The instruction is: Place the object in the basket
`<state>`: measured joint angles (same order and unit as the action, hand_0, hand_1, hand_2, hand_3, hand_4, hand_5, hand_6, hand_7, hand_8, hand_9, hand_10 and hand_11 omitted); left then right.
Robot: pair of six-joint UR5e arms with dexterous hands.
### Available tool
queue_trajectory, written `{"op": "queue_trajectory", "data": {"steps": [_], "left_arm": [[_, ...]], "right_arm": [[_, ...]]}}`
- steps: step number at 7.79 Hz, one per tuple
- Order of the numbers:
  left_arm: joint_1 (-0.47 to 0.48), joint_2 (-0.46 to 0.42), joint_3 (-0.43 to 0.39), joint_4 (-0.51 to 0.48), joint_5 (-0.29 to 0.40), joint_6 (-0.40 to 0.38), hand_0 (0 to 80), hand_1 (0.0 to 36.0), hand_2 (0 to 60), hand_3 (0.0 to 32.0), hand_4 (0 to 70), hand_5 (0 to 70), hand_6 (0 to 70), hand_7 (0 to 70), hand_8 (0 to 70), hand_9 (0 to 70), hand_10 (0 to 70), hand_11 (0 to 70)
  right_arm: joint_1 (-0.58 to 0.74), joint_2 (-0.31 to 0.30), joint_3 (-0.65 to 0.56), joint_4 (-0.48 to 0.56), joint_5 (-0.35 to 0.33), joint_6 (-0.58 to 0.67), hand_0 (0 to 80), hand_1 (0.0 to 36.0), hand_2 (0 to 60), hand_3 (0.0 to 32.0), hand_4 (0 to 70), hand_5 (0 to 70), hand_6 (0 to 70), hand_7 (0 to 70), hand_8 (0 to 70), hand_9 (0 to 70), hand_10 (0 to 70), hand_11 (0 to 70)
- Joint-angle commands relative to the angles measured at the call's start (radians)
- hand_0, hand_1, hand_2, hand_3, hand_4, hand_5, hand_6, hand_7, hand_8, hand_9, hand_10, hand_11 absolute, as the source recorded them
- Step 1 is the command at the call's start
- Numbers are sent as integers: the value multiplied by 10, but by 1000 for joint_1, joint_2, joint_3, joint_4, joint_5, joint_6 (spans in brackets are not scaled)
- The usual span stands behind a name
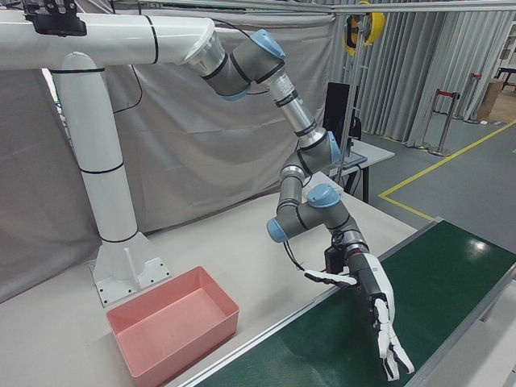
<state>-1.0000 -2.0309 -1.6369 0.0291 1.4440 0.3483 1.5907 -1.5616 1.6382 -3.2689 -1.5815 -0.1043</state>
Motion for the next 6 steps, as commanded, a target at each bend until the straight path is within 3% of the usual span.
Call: {"op": "queue_trajectory", "data": {"steps": [1,6], "left_arm": [[0,1,-17,2,1,0,529,58,0,32,140,105,0,0,59,63,52,88],[6,8,-12,3,-2,8,528,59,0,28,136,106,0,0,60,66,54,90]], "right_arm": [[0,0,0,0,0,0,0,0,0,0,0,0,0,0,0,0,0,0],[0,0,0,0,0,0,0,0,0,0,0,0,0,0,0,0,0,0]]}}
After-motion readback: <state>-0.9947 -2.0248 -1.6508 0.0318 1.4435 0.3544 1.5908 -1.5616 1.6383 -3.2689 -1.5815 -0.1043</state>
